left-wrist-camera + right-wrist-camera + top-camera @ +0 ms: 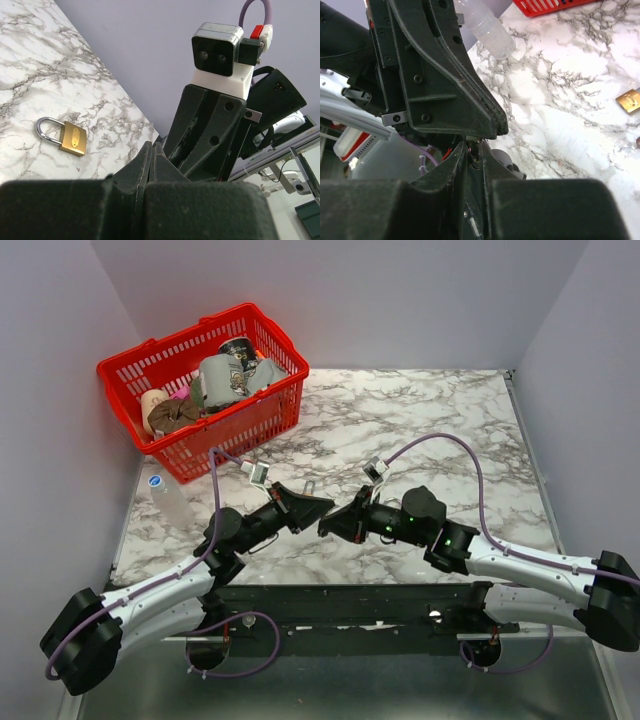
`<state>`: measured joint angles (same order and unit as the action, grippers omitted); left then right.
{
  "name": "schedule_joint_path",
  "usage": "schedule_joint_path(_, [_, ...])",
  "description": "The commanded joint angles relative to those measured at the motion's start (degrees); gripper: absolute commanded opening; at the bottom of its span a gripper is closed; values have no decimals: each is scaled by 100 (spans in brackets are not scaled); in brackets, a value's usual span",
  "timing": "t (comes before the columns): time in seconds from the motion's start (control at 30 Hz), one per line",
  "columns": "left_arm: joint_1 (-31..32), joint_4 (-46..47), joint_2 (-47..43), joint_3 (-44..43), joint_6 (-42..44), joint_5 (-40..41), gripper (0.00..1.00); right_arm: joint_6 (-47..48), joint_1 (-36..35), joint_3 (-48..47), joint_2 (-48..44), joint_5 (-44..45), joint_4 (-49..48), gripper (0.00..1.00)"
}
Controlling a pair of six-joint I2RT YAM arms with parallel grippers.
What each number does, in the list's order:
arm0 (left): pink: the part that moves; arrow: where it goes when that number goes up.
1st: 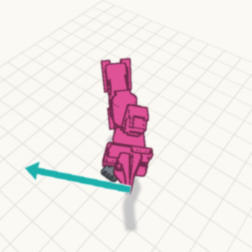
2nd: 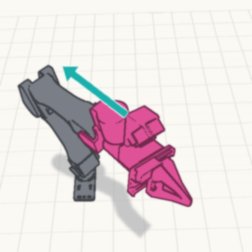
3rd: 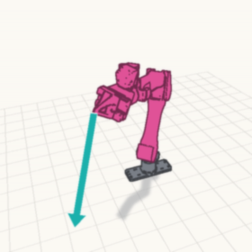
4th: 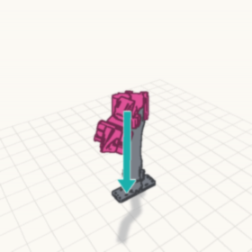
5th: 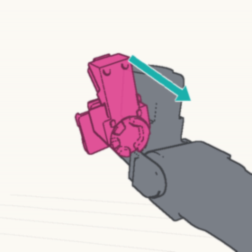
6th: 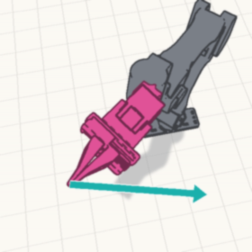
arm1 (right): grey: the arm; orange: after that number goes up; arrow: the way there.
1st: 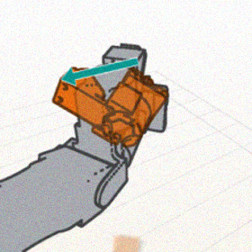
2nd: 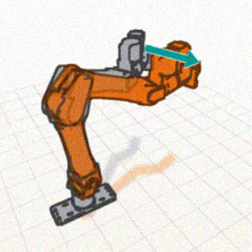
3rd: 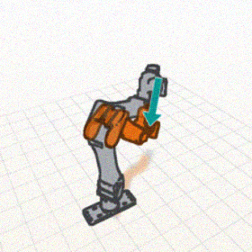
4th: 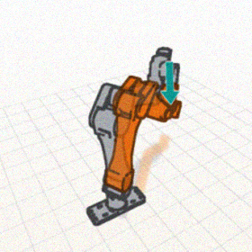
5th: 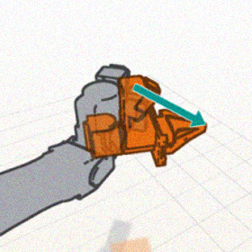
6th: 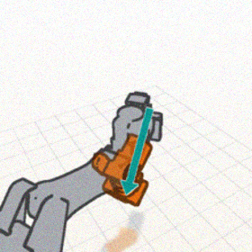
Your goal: Unlock with the key
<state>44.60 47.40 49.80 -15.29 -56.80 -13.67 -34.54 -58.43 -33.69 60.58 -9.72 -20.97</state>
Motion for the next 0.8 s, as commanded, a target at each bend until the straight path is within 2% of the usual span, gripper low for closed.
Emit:
schedule_joint_path(0.0, [-13, 252, -93, 105, 90, 58, 0, 18, -36, -50, 16, 172, -82, 15])
schedule_joint_path(0.03, [-13, 296, -93, 114, 90, 23, 0, 1, -28, -32, -19, 207, -117, 8])
schedule_joint_path(0.13, [-13, 349, -93, 140, 90, -48, 0, -70, -36, 47, -89, 268, -179, 1])
schedule_joint_path(0.27, [-13, 148, -128, 88, 151, -197, 1, 88, -1, 73, -204, 225, -118, 1])
schedule_joint_path(0.33, [-13, -403, -233, -70, 370, -189, 19, 141, 51, 38, -248, 67, -48, 1])
schedule_joint_path(0.37, [-13, -633, -286, -149, 458, -162, 45, 158, 147, 38, -283, 23, 74, 1])
schedule_joint_path(0.47, [-21, -1661, -550, -492, 888, -22, 86, 211, 437, 117, -362, -214, 277, 1])
schedule_joint_path(0.57, [-65, -2671, -744, -843, 1337, 163, 97, 299, 797, 275, -520, -417, 427, 1])
schedule_joint_path(0.67, [-214, -3814, -691, -1318, 1715, 286, 99, 334, 1323, 407, -652, -768, 593, 1])
schedule_joint_path(0.77, [-583, -4700, -279, -1801, 2022, -38, 99, 413, 1851, 495, -845, -1181, 691, 1])
